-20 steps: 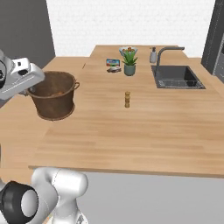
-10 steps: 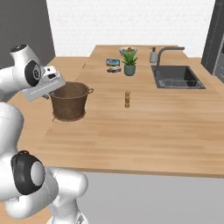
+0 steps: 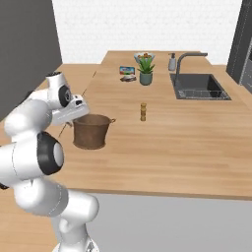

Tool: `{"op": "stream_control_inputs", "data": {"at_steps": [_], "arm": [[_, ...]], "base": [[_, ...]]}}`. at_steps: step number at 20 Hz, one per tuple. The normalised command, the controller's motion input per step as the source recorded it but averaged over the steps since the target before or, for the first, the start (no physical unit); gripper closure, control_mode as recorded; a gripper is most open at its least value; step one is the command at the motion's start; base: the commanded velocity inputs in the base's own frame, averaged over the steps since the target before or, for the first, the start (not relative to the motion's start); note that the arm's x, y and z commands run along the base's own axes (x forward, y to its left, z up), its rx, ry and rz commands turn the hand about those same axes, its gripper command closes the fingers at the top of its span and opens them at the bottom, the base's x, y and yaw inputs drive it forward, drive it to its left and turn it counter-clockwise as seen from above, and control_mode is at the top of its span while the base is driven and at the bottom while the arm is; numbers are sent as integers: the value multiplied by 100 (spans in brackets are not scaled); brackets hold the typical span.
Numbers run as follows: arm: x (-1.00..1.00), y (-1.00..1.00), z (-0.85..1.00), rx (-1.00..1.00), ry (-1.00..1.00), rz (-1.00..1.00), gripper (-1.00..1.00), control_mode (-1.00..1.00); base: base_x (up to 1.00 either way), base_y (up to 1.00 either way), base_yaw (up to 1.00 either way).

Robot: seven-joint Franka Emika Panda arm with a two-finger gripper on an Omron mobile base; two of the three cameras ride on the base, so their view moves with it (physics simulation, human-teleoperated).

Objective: Open the cabinet, pick up the bread from the cabinet and place it in the basket. Then move the basket to the dining counter.

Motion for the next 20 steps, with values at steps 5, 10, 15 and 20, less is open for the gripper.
{"op": "stream_control_inputs", "data": {"at_steps": [5, 10, 15, 20], "arm": [[43, 0, -100, -5, 11, 0, 100, -100], [9, 0, -100, -6, 5, 0, -100, -100], [-19, 0, -9, 0, -4, 0, -100, -100], [-64, -1, 86, 4, -8, -2, -100, -100]], "base": [[0, 0, 0], [0, 0, 0], [0, 0, 0], [0, 0, 0]]}}
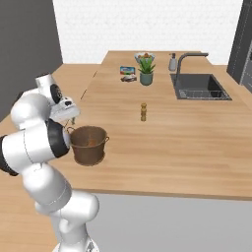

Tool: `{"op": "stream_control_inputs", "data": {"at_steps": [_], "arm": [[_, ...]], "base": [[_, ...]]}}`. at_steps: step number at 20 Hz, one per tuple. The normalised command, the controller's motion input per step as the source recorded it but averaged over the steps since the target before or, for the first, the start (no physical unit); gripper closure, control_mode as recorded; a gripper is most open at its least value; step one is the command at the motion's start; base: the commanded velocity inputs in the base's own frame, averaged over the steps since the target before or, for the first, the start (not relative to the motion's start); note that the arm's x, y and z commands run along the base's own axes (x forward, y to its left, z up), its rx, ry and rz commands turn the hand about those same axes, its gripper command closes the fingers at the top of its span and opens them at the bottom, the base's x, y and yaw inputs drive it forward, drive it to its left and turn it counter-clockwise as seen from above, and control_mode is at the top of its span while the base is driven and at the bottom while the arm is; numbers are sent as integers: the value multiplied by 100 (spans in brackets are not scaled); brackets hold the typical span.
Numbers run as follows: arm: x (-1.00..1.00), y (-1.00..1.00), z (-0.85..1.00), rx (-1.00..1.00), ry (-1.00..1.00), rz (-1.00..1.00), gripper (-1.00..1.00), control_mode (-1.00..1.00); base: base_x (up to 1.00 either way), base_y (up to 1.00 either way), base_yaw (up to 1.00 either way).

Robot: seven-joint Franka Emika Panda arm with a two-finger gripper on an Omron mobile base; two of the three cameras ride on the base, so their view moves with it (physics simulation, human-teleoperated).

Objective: Open the cabinet, pick up the bread from the cabinet and place it in the basket. Then move the basket to the dining counter.

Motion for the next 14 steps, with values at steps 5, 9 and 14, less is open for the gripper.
{"op": "stream_control_inputs", "data": {"at_steps": [5, 9, 14], "arm": [[-67, -15, 71, 2, -18, -1, -100, -100], [-66, -34, 69, 1, -27, 0, -100, -100], [-65, -39, 66, 3, -25, -1, -100, -100]], "base": [[0, 0, 0], [0, 0, 0], [0, 0, 0]]}}
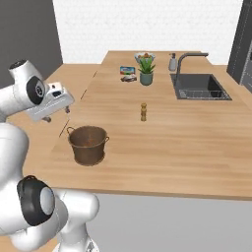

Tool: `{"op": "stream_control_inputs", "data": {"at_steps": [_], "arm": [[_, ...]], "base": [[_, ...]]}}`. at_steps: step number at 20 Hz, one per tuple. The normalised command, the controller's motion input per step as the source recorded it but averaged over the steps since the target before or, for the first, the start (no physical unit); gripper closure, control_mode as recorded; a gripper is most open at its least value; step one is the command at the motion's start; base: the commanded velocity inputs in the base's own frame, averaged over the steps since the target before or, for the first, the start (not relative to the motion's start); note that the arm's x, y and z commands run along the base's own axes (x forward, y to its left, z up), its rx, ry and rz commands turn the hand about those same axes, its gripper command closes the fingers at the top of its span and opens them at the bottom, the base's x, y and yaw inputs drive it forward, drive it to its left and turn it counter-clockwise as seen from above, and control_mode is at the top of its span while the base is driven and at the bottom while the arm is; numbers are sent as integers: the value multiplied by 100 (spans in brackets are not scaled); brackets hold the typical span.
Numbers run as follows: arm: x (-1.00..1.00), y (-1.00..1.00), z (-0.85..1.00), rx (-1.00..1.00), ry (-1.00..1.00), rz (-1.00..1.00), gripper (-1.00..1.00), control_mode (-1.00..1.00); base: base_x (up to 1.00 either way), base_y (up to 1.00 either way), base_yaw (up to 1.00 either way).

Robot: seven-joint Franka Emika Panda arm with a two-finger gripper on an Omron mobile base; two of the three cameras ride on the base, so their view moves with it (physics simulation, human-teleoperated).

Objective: Open the cabinet, pick up the bread from the cabinet and place it in the basket. Then move the basket to the dining counter.

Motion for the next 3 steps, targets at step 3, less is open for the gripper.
{"op": "stream_control_inputs", "data": {"at_steps": [3], "arm": [[-58, -31, 46, 6, -14, -1, -100, -100]], "base": [[0, 0, 0]]}}
